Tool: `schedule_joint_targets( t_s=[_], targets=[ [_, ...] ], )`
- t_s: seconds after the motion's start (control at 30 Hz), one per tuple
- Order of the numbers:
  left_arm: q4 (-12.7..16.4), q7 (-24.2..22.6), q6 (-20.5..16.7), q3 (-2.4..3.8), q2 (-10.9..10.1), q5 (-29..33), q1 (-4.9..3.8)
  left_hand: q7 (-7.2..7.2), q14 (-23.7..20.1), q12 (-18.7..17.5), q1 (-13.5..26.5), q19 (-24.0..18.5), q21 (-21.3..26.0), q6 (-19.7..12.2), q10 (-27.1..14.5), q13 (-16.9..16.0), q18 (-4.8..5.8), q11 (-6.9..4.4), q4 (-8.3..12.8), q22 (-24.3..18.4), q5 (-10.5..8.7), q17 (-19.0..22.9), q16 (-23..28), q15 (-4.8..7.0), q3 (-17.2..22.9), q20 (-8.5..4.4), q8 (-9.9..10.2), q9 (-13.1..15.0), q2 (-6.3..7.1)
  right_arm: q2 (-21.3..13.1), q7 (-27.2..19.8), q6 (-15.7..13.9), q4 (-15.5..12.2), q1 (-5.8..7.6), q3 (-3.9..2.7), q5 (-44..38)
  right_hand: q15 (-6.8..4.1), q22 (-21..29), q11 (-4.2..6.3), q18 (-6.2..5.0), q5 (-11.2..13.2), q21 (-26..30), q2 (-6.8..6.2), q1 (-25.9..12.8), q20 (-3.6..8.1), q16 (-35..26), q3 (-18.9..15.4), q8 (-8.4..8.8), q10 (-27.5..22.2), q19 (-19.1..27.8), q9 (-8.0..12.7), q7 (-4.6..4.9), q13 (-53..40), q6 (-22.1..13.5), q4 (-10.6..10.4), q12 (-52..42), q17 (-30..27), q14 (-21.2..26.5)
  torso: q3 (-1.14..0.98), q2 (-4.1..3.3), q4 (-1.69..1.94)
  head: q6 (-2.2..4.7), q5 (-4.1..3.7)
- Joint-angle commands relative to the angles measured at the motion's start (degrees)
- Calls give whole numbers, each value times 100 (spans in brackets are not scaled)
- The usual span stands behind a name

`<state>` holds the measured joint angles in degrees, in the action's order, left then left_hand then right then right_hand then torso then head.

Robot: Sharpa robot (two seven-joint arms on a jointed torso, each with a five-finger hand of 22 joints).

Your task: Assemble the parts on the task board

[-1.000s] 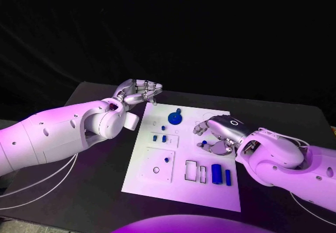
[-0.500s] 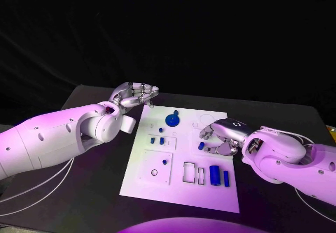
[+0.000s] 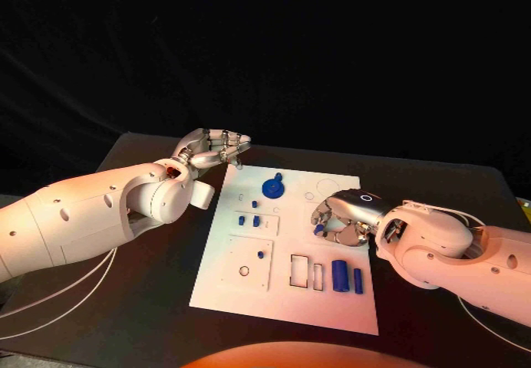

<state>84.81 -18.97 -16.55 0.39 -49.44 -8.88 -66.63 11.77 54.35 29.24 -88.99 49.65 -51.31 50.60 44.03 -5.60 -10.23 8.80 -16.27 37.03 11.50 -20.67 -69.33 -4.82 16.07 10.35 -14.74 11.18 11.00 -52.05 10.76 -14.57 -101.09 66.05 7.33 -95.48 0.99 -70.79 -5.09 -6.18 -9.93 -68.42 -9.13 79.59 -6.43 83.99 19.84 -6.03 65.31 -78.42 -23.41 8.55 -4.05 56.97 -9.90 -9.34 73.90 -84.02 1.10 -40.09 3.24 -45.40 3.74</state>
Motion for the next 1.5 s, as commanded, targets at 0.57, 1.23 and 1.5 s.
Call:
schedule_joint_targets(
  t_s=[0.57, 1.23, 1.5],
  targets=[
    [2, -22, 80, 2, 5, 26, -2, 20, -43, 65, -51, 24, 26, -46, -54, 6, -28, 16, -9, -10, -6, 13, 11, -9, 44, 4, -42, -8, -5, 1, 91, -342, -18, -30, 2, -320, -161, -278, 137, 152, 625, -239, 185, 367, 114, 87, 1153, -342, 654, -159, -179, -82, -65, 462, 309, 169, 108, -311, -2, 4, -2, -42, -1],
    [-42, -24, 91, 0, 74, 26, 12, 20, -44, 72, -60, 26, 26, -49, -60, 6, -28, 17, -4, -9, -4, 14, 9, -8, 53, 5, -46, -8, -7, 105, -76, -712, -836, 163, -54, -5, -161, -301, 134, 154, 581, -247, 96, 304, 116, 92, 1246, -392, 705, -160, -230, -74, -80, 477, 427, 222, 107, -311, -3, 12, -5, -62, 76],
    [-66, -23, 110, -1, 131, 27, 21, 20, -44, 72, -60, 26, 26, -49, -60, 6, -28, 17, -4, -9, -4, 14, 9, -8, 53, 5, -46, -8, -7, 731, -224, -727, -778, -48, -36, 4, -159, -284, 132, 148, 574, -225, 86, 282, 115, 89, 1253, -391, 704, -148, -233, -71, -80, 469, 431, 233, 98, -309, 5, 11, 1, -58, 153]
  ],
)
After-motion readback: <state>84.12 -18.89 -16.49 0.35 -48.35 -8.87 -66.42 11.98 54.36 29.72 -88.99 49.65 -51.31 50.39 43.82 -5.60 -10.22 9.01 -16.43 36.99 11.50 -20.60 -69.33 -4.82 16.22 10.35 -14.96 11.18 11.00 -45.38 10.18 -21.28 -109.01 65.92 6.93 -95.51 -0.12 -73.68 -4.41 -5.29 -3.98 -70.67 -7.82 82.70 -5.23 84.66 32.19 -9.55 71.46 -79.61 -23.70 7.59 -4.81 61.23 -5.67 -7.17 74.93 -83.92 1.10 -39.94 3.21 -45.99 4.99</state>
